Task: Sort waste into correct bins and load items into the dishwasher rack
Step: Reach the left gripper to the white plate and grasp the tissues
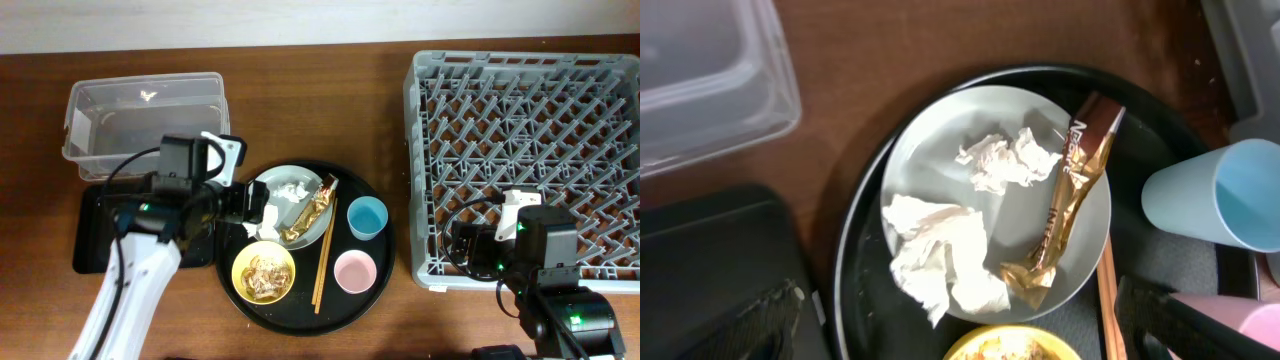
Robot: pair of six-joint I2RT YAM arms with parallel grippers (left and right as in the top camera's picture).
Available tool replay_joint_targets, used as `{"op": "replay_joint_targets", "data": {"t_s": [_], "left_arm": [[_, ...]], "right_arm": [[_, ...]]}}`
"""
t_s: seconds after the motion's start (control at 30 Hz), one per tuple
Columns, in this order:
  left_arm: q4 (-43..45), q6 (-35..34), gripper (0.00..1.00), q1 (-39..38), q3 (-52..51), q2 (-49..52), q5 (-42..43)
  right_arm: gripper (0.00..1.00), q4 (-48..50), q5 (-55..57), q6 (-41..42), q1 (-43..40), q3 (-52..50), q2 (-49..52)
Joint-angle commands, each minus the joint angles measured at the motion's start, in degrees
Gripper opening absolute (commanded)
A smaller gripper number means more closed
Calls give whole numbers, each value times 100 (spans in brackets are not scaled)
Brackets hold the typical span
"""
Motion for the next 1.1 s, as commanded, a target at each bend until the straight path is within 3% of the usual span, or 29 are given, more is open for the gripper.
{"op": "replay_joint_targets", "data": {"t_s": [0.0,0.2,0.3,0.33,0.43,0.77,1.07], "left_arm": [[55,-22,98,-61,94,719,234],[57,-20,97,-87,94,1845,234],[122,-20,90,-87,94,2199,234],[181,-20,82,-87,94,2326,234],[328,-20,80,-142,94,2540,234],[354,-20,78,-297,111,2524,22],[358,-22,77,-306,175,1917,-245]], "right_arm": [[98,0,-31,50,22,155,-4],[98,2,-31,50,22,155,-4],[99,2,-31,50,22,155,-4],[98,2,-28,50,22,155,-4],[98,2,-31,50,22,155,-4],[98,0,-28,48,22,155,-4],[98,2,-28,50,22,155,4]]}}
